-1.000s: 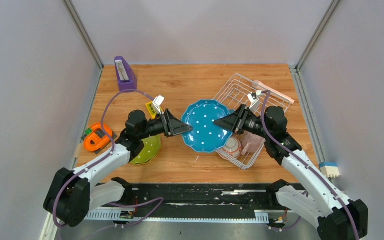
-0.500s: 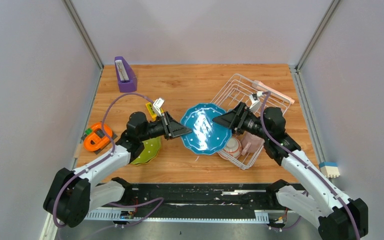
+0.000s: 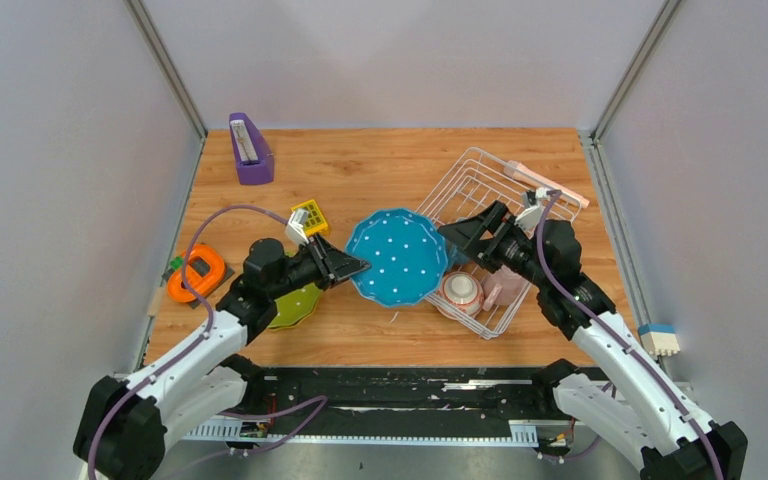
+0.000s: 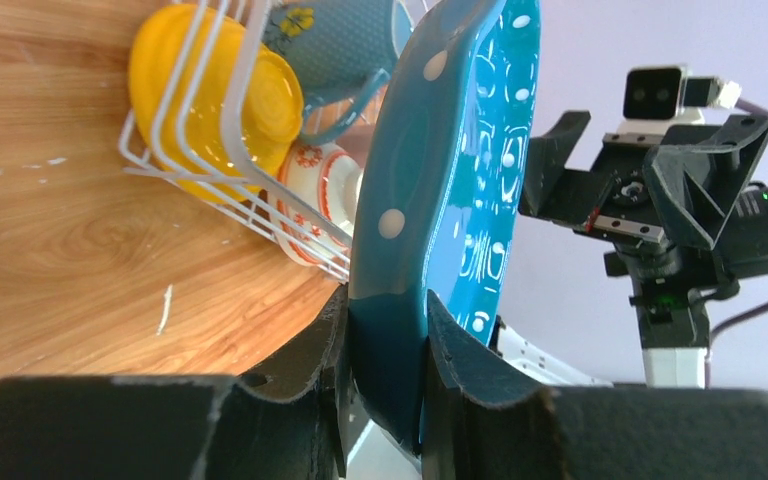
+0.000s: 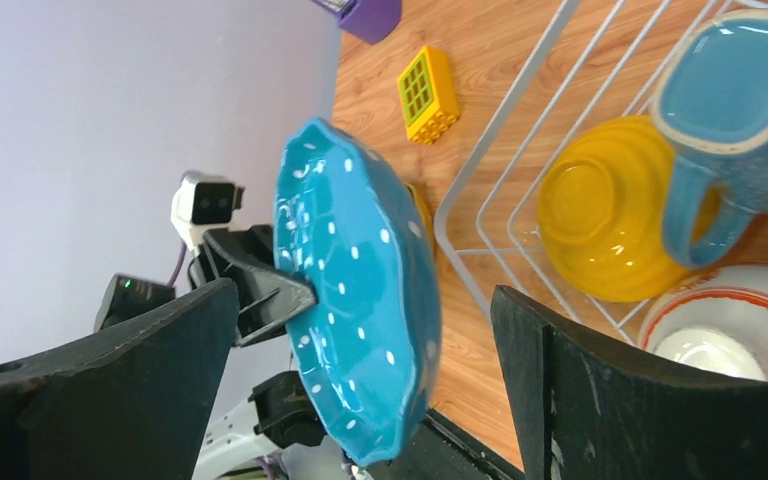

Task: Unload the mixed dishes from the dish rack
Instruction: Place the plate on the plate.

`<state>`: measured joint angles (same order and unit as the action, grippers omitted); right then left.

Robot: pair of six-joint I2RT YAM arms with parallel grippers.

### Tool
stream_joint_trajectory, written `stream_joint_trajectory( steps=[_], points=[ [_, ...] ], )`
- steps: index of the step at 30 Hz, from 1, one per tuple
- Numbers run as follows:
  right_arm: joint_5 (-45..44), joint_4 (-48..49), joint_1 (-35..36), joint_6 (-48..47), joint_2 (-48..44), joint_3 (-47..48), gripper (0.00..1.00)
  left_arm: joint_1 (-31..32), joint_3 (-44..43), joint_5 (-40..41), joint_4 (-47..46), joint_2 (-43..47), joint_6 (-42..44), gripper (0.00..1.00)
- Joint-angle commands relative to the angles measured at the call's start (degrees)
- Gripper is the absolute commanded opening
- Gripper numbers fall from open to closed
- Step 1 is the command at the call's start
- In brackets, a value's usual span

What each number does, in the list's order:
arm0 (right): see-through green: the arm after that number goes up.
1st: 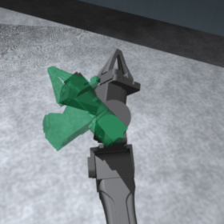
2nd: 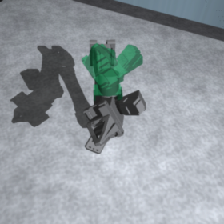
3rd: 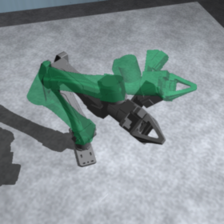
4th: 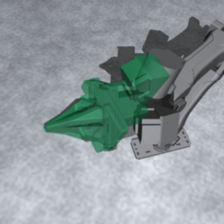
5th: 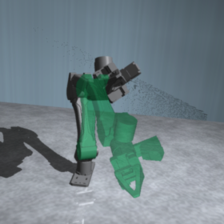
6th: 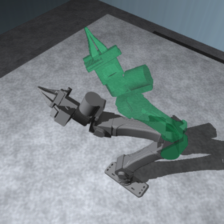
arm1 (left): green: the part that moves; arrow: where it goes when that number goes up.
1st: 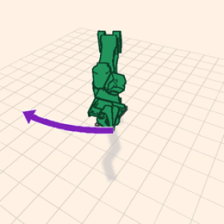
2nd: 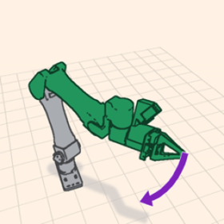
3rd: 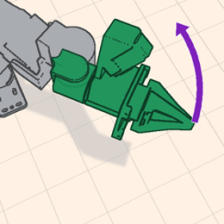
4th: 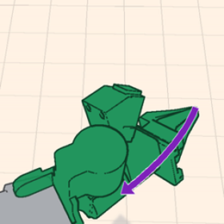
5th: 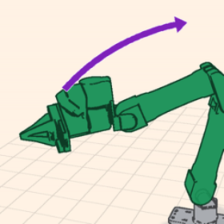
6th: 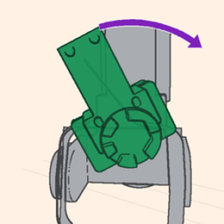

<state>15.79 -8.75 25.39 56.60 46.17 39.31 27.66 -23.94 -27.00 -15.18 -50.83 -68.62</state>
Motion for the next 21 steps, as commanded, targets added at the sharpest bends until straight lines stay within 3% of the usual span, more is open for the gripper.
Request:
stream_joint_trajectory(
  steps=[1,11,16,21],
  points=[
    [-5.8,-3.7,0.2,-1.1,-1.0,3.1,1.00,-0.1,-3.8,9.8,5.7,8.1,-0.4,0.00],
    [-10.9,-6.1,0.2,-2.0,-4.1,3.1,1.00,-0.2,-9.4,40.3,39.7,28.8,0.2,0.00],
    [-12.5,-6.7,0.2,-2.0,-4.4,3.1,1.00,-0.2,-12.8,52.3,55.1,32.5,-3.5,0.00],
    [-12.6,-7.1,0.2,-2.0,-4.0,3.1,1.00,-0.2,-13.4,59.0,62.3,34.0,-6.4,0.00]
  ],
)
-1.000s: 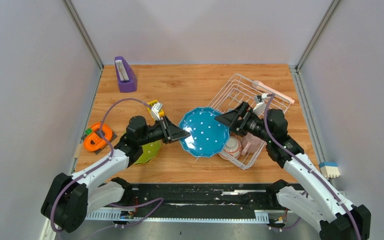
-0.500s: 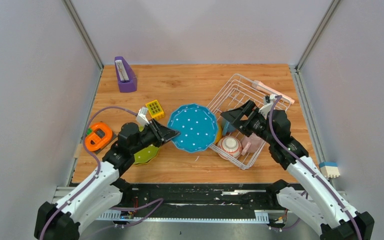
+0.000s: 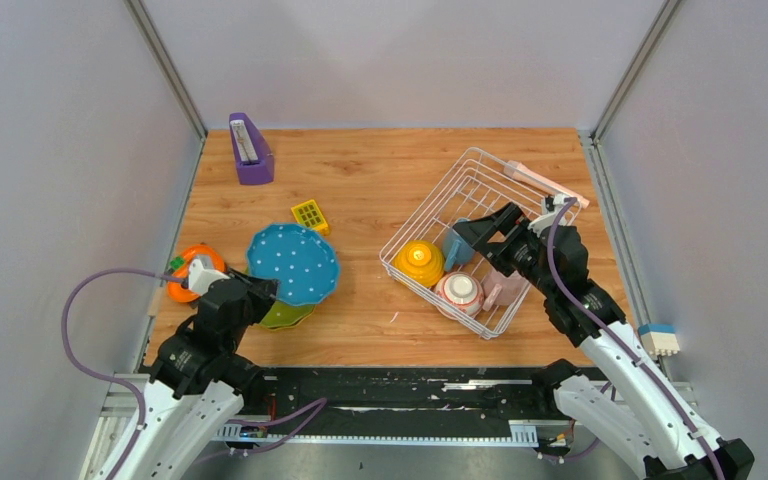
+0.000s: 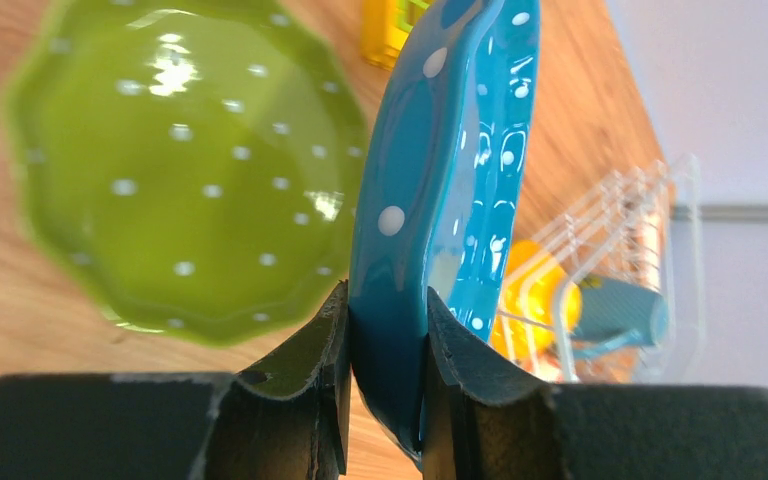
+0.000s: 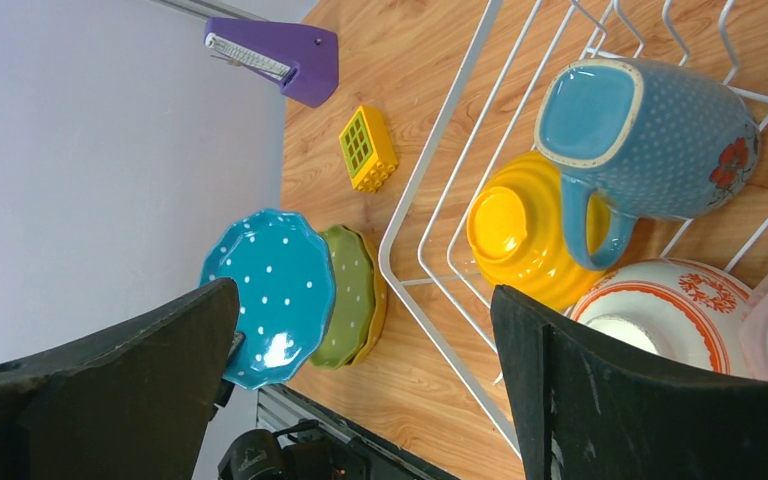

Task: Unload the mixed dishes from the dish rack
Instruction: Place the plate on the plate.

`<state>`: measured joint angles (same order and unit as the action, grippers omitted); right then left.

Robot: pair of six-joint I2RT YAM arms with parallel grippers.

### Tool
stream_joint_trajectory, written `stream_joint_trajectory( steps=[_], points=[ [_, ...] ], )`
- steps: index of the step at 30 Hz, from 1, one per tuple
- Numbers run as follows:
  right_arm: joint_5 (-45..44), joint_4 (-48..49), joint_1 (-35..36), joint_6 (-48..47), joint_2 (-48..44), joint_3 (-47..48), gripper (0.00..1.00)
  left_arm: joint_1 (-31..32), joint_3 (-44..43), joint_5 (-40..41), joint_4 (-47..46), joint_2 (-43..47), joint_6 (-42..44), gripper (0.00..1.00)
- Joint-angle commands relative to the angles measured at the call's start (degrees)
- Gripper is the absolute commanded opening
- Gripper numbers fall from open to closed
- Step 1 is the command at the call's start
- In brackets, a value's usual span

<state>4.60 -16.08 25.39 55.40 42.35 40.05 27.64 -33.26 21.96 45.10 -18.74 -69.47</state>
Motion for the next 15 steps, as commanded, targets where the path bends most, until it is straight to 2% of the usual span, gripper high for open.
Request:
stream_joint_trajectory(
  steps=[1,7,15],
  points=[
    [-1.5,0.0,0.2,-0.8,-0.1,2.4,1.00,-0.1,-4.0,11.4,2.9,2.2,-5.8,0.00],
    [-2.0,-0.2,0.2,-0.6,0.4,2.3,1.00,-0.2,-3.5,13.4,3.4,2.3,-4.9,0.00],
    [-3.1,-0.2,0.2,0.3,-0.8,1.5,1.00,-0.1,-3.3,16.1,7.5,0.8,-8.4,0.00]
  ],
)
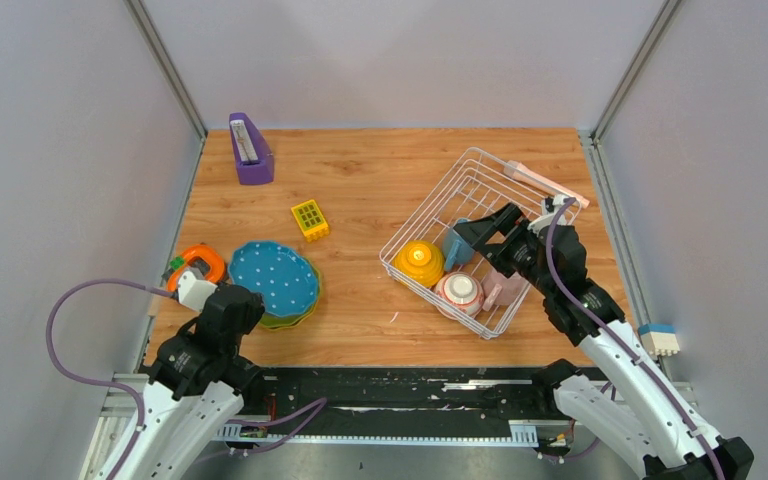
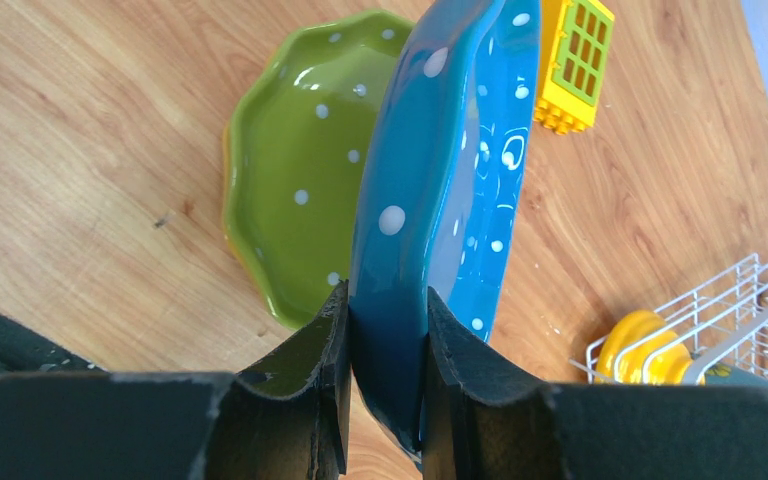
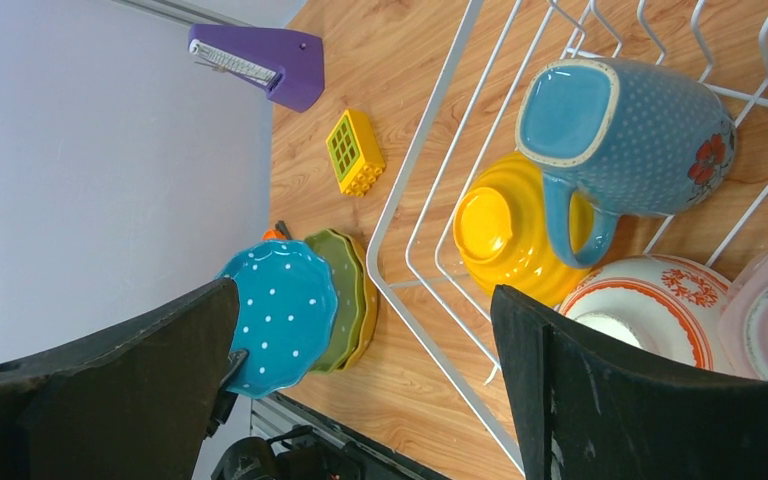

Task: Unload the mixed dishes from the dish rack
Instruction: Place the plate on the plate.

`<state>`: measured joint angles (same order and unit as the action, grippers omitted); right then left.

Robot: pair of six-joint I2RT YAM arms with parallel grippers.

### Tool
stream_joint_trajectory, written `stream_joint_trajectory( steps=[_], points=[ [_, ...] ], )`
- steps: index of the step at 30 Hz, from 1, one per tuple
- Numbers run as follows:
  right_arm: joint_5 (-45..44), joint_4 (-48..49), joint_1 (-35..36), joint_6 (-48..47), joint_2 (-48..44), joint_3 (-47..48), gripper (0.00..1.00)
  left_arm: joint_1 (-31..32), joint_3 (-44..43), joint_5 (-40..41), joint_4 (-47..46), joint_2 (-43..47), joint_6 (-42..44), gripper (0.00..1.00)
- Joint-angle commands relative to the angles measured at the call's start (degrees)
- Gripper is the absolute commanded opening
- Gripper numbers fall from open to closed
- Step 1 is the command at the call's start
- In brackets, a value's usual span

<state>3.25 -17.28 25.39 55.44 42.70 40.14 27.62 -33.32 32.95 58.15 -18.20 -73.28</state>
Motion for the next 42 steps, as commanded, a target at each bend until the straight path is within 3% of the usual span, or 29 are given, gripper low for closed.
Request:
stream_joint_trajectory(
  steps=[1,20,31,36,42],
  points=[
    [-1.9,0.9,0.2,0.3,-1.3,1.3,1.00,-0.1,-3.1,5.3,-5.5,0.3,-4.7,0.00],
    [-3.1,0.6,0.2,1.4,-2.3,-0.1,1.00,-0.1,1.0,4.0,-3.9,-0.4,-8.4,0.00],
    [-5.8,0.0,0.2,2.0,-3.6,-1.0,1.00,-0.1,2.4,3.7,-1.6,-0.9,-10.1,0.20],
    [-6.2,-0.3,0.2,2.7,-3.8,-1.4,1.00,-0.1,3.6,3.2,-1.8,-0.8,-11.0,0.35],
    [-6.1,-0.3,0.2,2.7,-3.9,-1.5,1.00,-0.1,5.2,2.6,-2.3,-0.8,-11.9,0.40]
  ],
)
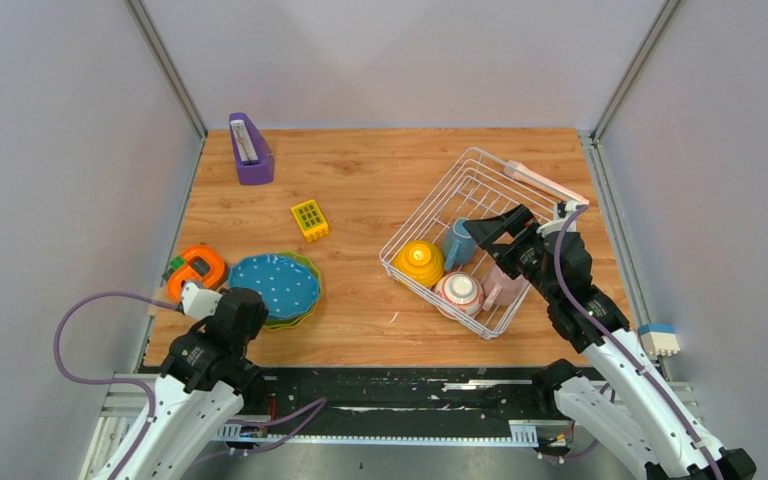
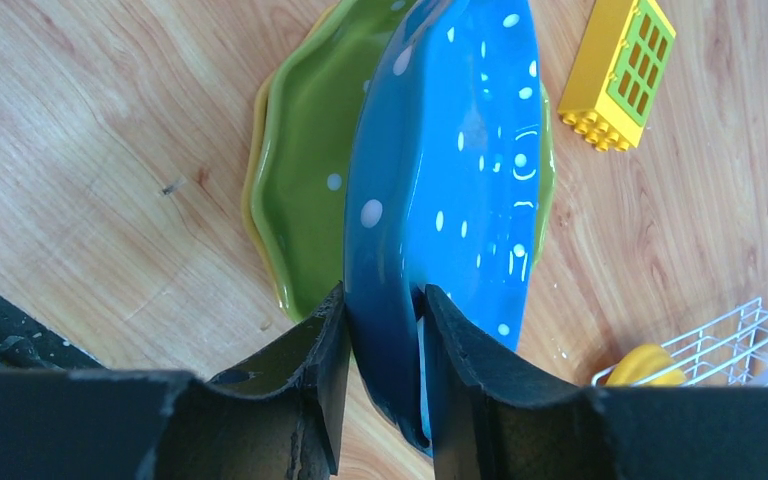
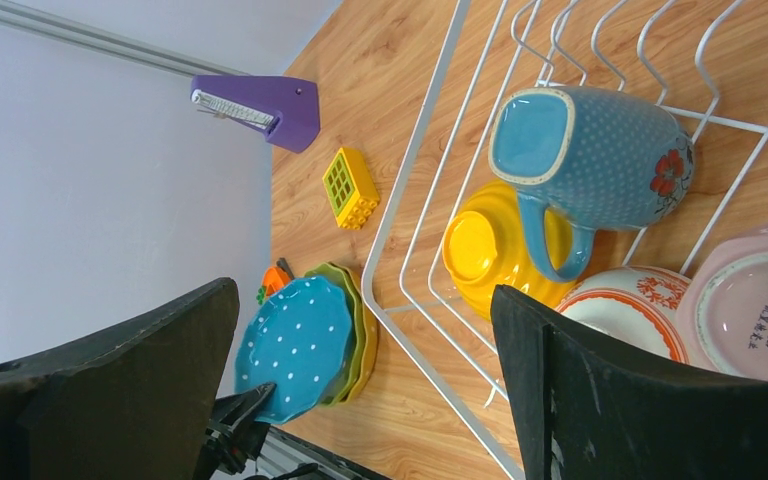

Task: Unload the mixed dishes from the dish rack
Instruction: Place the plate on the plate, then pick up the cup from the dish rack.

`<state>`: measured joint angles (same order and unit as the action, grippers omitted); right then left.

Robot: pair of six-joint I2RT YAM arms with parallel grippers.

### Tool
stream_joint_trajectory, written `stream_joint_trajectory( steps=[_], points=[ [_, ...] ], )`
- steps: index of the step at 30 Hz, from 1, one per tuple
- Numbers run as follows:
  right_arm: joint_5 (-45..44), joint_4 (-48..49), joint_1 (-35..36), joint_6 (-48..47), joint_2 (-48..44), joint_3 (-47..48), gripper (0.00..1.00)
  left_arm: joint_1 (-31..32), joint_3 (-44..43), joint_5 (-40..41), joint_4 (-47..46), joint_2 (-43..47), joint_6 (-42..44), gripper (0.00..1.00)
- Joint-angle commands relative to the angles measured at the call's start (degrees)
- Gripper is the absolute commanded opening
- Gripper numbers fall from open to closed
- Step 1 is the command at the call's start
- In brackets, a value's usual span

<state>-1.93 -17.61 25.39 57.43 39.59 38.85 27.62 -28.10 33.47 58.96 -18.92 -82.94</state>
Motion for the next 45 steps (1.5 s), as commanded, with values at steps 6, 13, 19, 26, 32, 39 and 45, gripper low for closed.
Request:
stream_joint_trajectory(
  steps=[6,13,19,26,32,39,45],
  points=[
    [-1.2,0.0,0.2,0.8,-0.8,-0.2,1.00,-0.1,0.6,2.2,-1.3,0.0,-2.4,0.50],
    [-1.3,0.0,0.2,0.8,-0.6,-0.1,1.00,-0.1,1.2,2.3,-0.1,0.9,-2.2,0.60],
    [-1.1,-0.1,0.2,-0.4,-0.6,0.1,1.00,-0.1,0.7,2.6,1.1,1.2,-1.9,0.91],
    [-1.8,-1.6,0.2,-4.7,-0.3,0.9,1.00,-0.1,-1.7,4.1,2.8,1.4,0.3,1.00],
    [-3.1,-6.8,0.2,-9.3,1.3,3.9,1.00,-0.1,-6.4,5.6,1.5,0.2,11.6,1.00],
    [-6.2,-15.5,0.2,-13.7,7.1,9.3,1.00,-0.1,-9.6,-11.7,-18.7,-3.6,36.6,1.00],
    [-4.9,-15.9,0.2,-13.9,13.8,12.5,1.00,-0.1,-9.9,-24.0,-28.2,-9.0,44.5,1.00]
  ],
)
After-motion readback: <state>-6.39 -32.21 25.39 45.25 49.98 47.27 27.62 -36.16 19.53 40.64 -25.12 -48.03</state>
